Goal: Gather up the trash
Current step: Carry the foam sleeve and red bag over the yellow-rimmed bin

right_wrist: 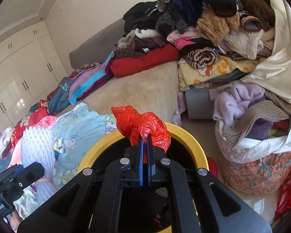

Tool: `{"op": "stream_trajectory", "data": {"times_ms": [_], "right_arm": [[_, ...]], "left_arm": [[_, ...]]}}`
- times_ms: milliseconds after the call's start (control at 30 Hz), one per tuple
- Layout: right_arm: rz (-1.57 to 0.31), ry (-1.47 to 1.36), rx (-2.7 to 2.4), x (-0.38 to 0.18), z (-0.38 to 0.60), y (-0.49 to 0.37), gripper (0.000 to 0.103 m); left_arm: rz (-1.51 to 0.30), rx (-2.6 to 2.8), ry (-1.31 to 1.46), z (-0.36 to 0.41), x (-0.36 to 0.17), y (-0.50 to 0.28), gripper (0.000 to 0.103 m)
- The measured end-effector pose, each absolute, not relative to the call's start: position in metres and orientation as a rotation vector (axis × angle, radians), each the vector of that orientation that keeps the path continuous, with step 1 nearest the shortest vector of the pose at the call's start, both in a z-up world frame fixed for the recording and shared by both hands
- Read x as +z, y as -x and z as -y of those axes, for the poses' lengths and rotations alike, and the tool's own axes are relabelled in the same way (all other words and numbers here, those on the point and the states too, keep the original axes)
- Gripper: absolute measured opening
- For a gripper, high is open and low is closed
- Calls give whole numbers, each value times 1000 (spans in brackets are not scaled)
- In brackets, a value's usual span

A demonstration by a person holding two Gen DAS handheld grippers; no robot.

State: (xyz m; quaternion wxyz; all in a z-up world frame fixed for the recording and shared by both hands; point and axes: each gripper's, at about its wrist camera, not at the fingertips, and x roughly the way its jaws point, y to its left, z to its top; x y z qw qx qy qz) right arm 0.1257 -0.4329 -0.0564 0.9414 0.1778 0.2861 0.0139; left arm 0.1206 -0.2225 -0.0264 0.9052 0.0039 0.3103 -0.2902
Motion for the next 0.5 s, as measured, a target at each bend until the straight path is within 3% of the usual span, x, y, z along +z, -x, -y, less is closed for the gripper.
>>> {"op": "stream_trajectory", "data": {"times_ms": [500], "right_arm": [[-666, -379, 23, -79, 442, -135, 4]], "left_arm": [[-728, -575, 8, 229, -66, -143, 24]]}}
